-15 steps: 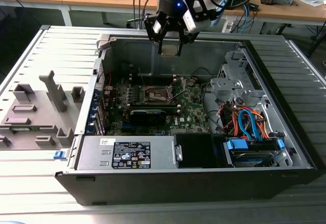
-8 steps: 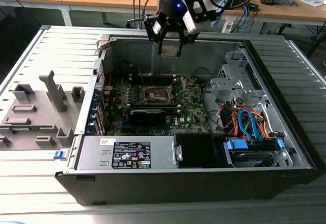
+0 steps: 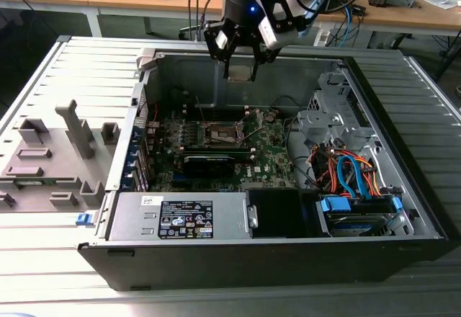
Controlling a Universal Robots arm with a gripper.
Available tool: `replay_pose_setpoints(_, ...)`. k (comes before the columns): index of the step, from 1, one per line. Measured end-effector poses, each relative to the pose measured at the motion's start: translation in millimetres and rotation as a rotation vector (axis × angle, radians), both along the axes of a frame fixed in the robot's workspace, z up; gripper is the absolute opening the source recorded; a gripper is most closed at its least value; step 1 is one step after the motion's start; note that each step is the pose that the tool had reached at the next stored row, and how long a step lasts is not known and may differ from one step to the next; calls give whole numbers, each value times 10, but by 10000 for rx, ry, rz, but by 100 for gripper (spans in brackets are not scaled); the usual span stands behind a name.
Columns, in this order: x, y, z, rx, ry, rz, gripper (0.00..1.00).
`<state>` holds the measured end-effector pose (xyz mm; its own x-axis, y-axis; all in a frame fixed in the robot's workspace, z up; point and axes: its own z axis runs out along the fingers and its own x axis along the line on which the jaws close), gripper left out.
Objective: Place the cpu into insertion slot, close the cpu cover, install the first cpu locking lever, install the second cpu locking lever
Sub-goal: 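Place the cpu into insertion slot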
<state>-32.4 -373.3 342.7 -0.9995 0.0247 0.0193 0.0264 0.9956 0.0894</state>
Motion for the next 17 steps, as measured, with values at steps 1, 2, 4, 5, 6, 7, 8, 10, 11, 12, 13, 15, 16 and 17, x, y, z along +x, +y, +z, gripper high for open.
replay_pose_setpoints(1,0,-2,-1,0,0,-1,55)
replay_pose_setpoints(2,0,-4,-2,0,0,0,55)
replay_pose_setpoints(4,0,-7,-4,0,0,0,55)
replay_pose_setpoints(5,0,-9,-5,0,0,0,55)
replay_pose_setpoints(6,0,-11,-6,0,0,-1,55)
replay_pose_setpoints(7,0,-12,-7,-1,0,0,55)
replay_pose_setpoints(8,0,-15,-9,0,0,0,55)
replay_pose_setpoints(10,0,-20,-11,0,0,0,55)
replay_pose_setpoints(11,0,-21,-12,-1,0,0,55)
replay_pose_setpoints(12,0,-22,-13,0,0,0,55)
replay_pose_setpoints(13,0,-24,-15,0,0,0,55)
replay_pose_setpoints(15,0,-28,-18,-1,0,-1,55)
replay_pose_setpoints(16,0,-29,-19,-1,1,-1,55)
replay_pose_setpoints(17,0,-32,-21,-2,1,0,55)
